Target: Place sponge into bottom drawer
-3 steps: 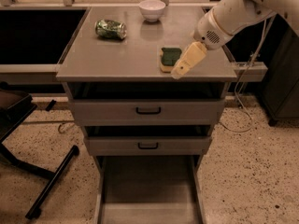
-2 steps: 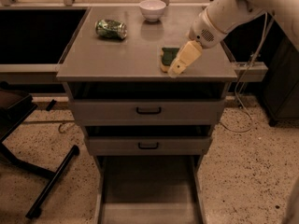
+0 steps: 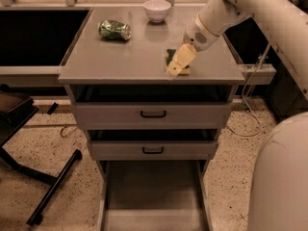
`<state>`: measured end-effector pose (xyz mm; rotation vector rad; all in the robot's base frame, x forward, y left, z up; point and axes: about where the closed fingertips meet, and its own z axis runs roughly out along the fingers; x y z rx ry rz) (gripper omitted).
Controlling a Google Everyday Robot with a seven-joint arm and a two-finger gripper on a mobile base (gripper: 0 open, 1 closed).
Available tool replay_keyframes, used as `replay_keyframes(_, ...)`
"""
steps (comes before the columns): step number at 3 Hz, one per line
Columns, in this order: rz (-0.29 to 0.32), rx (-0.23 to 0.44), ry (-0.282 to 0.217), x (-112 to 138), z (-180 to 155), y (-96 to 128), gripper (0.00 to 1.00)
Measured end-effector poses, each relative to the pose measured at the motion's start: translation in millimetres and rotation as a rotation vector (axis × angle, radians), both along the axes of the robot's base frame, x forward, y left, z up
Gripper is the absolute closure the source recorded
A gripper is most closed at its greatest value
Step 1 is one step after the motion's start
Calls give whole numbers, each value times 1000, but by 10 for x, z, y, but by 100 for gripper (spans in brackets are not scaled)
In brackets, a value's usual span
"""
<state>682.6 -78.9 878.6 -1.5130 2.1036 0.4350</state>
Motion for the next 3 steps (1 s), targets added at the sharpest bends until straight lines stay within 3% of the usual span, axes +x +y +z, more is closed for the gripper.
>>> replay_keyframes(1, -23, 9, -15, 184, -47, 61, 0)
replay_keyframes(2, -70, 14, -67, 446, -3, 91, 0)
replay_keyframes(3, -76, 9, -86, 604, -18, 155, 0)
